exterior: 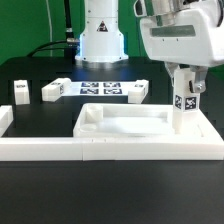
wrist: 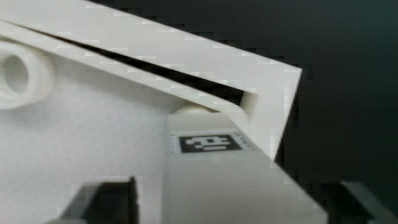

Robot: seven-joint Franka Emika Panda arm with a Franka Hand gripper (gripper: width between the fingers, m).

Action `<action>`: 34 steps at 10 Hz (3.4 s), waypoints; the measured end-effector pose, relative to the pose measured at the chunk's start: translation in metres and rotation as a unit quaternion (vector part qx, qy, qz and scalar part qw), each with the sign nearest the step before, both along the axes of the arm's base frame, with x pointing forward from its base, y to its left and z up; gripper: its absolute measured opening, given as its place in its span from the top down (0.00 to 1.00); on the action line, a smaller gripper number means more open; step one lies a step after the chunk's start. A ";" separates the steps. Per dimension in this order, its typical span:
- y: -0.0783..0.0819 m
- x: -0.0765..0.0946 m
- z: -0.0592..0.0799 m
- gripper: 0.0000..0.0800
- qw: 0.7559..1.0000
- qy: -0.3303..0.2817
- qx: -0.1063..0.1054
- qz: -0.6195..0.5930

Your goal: Assemble desk

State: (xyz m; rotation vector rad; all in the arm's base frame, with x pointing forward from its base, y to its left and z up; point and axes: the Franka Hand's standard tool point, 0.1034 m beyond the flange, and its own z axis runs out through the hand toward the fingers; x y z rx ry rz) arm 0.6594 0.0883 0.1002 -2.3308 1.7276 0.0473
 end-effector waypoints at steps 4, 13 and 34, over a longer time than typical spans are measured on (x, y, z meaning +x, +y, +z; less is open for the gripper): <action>0.004 0.005 -0.004 0.19 0.954 -0.047 -0.057 0.289; 0.001 0.010 0.013 0.53 0.808 -0.083 -0.102 0.575; 0.004 0.004 0.010 0.63 0.946 0.059 0.031 -0.316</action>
Offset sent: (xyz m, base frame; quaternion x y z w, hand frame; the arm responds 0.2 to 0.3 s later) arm 0.0000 0.0000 0.0000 0.0000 0.0000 -0.1938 0.9810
